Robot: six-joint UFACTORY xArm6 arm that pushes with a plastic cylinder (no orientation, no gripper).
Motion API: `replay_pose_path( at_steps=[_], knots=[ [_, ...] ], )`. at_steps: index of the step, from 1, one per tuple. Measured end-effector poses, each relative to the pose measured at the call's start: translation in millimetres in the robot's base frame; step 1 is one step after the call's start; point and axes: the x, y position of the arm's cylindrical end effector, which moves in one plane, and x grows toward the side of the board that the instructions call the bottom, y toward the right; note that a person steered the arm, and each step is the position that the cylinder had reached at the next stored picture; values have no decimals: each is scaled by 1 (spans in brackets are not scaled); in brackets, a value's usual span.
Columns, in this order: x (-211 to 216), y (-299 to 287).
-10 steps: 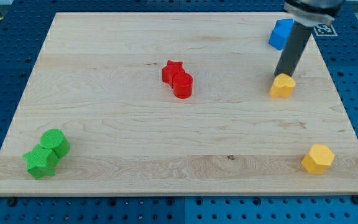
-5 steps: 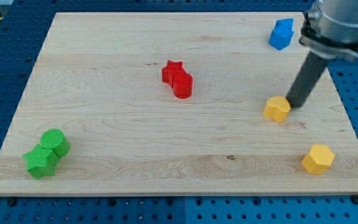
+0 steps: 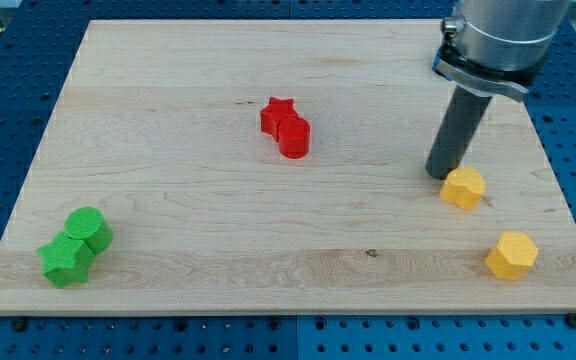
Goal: Move the yellow heart towards the bottom right
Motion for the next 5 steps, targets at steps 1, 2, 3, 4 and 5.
replay_pose_path(
  at_steps=[1, 2, 3, 4, 5],
  knots=[
    [14, 19],
    [30, 35],
    [39, 41],
    [31, 41],
    [-30, 23]
  ],
)
